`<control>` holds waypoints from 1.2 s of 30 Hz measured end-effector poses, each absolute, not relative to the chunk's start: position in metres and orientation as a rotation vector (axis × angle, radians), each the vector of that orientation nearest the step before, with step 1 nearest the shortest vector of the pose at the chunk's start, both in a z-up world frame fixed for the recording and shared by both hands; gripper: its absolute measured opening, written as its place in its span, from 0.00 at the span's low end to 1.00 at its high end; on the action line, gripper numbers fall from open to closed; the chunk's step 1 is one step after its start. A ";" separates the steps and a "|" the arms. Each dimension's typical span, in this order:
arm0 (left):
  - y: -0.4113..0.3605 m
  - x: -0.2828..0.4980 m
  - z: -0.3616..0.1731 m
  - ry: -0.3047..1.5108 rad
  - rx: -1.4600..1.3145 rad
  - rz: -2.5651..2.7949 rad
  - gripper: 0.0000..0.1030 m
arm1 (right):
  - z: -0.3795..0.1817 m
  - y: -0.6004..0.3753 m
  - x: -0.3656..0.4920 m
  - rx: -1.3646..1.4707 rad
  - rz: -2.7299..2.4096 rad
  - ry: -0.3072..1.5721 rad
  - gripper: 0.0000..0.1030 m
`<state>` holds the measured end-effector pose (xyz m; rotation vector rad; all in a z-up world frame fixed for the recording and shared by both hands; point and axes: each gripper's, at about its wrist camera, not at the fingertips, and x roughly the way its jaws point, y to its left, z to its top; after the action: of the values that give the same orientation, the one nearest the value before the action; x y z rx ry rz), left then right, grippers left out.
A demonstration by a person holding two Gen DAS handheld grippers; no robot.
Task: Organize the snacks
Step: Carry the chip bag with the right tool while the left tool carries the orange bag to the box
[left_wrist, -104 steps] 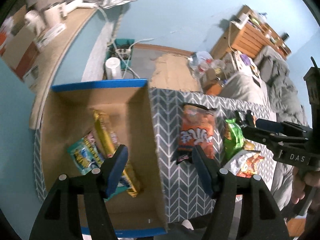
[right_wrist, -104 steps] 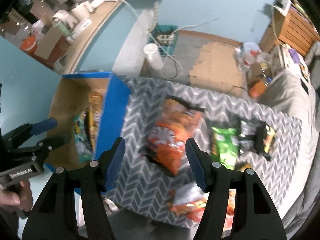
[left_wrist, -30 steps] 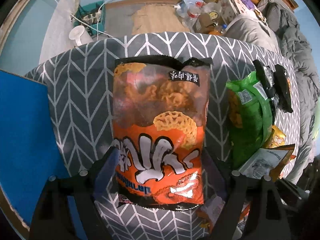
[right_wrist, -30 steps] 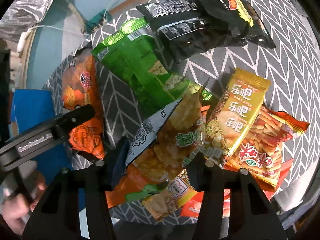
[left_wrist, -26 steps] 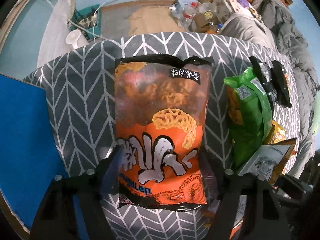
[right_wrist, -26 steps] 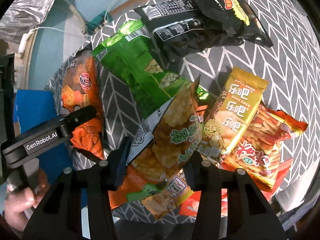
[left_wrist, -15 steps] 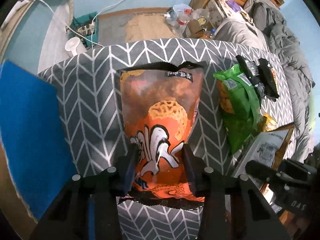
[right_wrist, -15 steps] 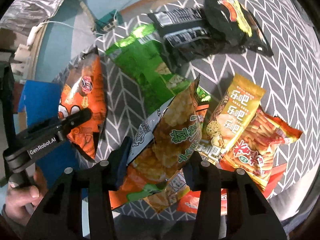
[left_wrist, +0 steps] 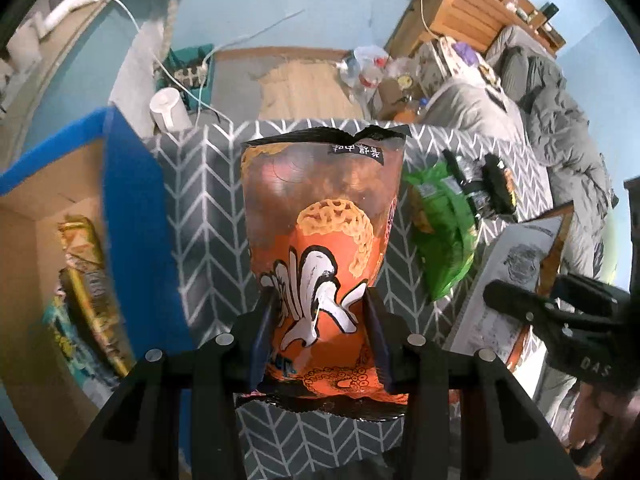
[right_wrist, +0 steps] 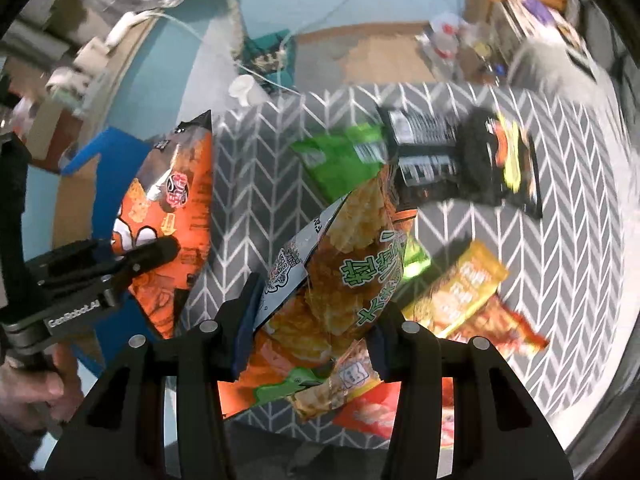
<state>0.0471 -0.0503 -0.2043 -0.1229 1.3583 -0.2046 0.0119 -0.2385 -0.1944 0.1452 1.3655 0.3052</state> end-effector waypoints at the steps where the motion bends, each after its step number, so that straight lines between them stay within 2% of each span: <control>1: -0.049 0.044 -0.201 1.351 -0.127 -0.201 0.42 | -0.192 -0.239 0.014 0.136 0.314 1.361 0.44; 13: -0.023 0.028 -0.157 1.278 -0.203 -0.154 0.42 | -0.148 -0.201 0.031 0.035 0.470 1.282 0.44; 36: 0.068 -0.026 -0.123 1.197 -0.364 0.070 0.42 | -0.127 -0.062 0.043 -0.120 0.780 1.245 0.44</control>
<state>-0.0259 0.0675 -0.1235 -0.3639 1.1970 0.0703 0.0434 -0.0622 -0.1268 -0.1195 1.2451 0.7803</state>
